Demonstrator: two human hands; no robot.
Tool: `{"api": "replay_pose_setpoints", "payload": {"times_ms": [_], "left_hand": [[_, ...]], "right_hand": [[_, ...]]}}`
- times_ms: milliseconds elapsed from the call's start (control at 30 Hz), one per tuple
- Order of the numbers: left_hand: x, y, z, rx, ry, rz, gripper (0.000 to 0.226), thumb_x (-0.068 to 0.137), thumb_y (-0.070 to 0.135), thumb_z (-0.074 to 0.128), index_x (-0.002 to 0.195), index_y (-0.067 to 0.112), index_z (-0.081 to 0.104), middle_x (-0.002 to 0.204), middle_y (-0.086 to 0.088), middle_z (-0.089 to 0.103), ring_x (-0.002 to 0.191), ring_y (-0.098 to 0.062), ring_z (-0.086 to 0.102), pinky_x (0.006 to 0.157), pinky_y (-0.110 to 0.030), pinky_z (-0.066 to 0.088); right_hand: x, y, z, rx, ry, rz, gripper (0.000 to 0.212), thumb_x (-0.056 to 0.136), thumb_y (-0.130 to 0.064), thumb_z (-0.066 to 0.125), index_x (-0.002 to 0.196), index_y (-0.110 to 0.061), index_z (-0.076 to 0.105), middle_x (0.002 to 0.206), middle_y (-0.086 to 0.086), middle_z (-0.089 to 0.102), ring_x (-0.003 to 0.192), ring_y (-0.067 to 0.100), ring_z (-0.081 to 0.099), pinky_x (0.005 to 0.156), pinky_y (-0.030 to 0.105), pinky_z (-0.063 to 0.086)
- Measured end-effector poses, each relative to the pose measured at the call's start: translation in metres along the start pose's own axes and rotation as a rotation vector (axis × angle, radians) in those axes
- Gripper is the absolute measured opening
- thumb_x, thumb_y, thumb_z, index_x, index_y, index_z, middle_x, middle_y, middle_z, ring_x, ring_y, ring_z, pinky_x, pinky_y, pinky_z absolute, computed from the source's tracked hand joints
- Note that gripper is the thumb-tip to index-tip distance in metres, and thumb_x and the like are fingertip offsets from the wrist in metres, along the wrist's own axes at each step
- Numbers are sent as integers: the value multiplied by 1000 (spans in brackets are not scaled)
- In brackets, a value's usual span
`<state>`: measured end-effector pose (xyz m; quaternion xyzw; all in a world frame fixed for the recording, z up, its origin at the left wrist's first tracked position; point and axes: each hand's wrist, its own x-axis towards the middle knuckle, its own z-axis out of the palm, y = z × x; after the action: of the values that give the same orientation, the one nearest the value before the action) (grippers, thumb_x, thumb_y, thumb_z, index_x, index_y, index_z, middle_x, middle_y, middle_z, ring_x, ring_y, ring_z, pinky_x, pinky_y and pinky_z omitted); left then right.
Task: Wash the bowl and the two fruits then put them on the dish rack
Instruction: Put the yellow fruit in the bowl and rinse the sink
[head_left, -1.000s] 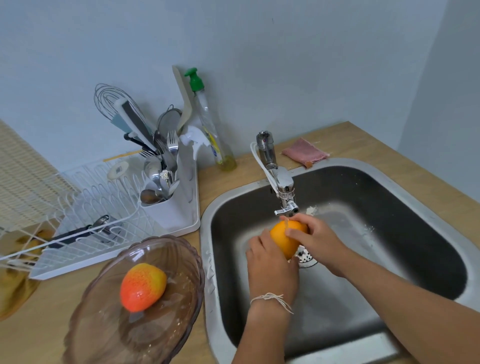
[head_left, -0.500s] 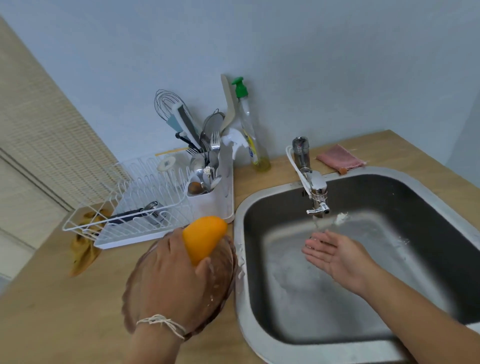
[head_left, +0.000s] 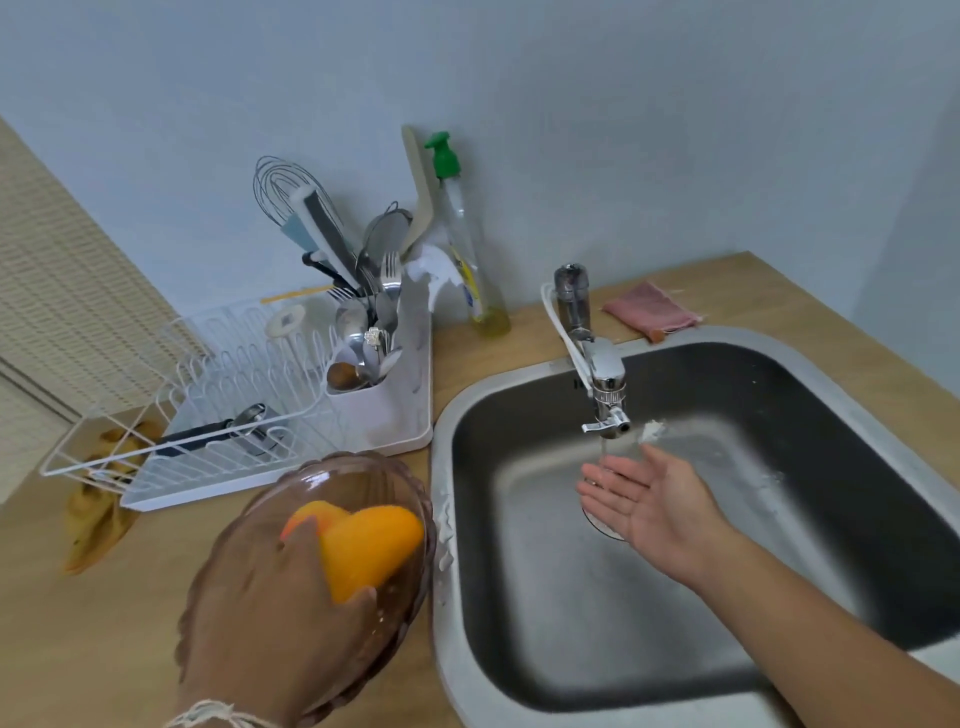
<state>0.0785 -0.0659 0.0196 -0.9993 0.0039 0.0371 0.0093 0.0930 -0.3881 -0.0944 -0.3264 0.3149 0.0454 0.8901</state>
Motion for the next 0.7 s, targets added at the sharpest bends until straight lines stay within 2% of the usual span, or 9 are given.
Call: {"api": "replay_pose_setpoints", "payload": {"times_ms": [33,100,200,233,267,333,467,533,700], "left_hand": [[-2,1,-1,-26,-11,-12,107,55,77,44,150,28,33,155,0,38,142,-26,34,114,-45,34],[-10,14,-9,-179,144,-5,96,64,77,45,148,32,35,151,2,43,140,-23,37,112,-47,36],[-28,72,-19,-634,451,102,58,83,65,57,133,35,55,127,16,60,118,-6,55,97,-16,39],[-31,97,-18,-894,433,160,49,86,58,59,129,34,60,123,18,64,116,-2,58,94,-9,39],[-29,120,-11,-1163,378,197,45,88,56,60,126,33,62,122,17,67,117,-1,61,97,-12,43],[-18,159,14,-1469,257,184,41,94,56,52,126,33,61,126,11,68,119,-4,62,102,-29,50],[13,184,77,-1300,301,131,33,101,45,42,128,34,58,127,14,65,118,-1,60,102,-37,52],[22,183,89,-1333,355,71,37,100,43,38,126,30,61,123,11,67,115,-3,62,100,-36,52],[34,180,97,-1334,429,-66,46,100,43,29,127,24,61,126,1,67,116,-11,61,100,-34,50]], "right_hand": [[1,0,1,2,-4,5,50,105,-41,39,115,4,58,122,27,64,117,42,60,102,50,46],[3,1,4,31,-21,8,55,104,-46,38,117,4,58,123,27,64,120,42,59,106,50,45],[3,2,8,148,-47,-2,62,104,-49,35,118,7,57,123,28,64,120,43,59,111,51,42],[3,2,10,183,-54,-4,64,104,-49,34,117,8,57,122,29,65,119,44,59,110,52,42],[2,3,11,205,-54,-4,65,104,-50,33,116,9,57,122,30,65,118,44,60,109,52,43],[4,2,10,230,-28,-3,67,105,-50,31,116,11,57,120,31,65,117,45,60,107,53,44],[17,1,0,282,134,5,66,106,-44,23,129,12,50,107,30,65,112,46,59,106,54,45],[22,3,-2,232,181,61,62,106,-37,22,130,13,50,105,29,64,108,46,60,102,54,46],[31,15,10,205,128,214,50,104,-28,25,117,13,51,115,32,61,121,49,56,99,55,48]]}}
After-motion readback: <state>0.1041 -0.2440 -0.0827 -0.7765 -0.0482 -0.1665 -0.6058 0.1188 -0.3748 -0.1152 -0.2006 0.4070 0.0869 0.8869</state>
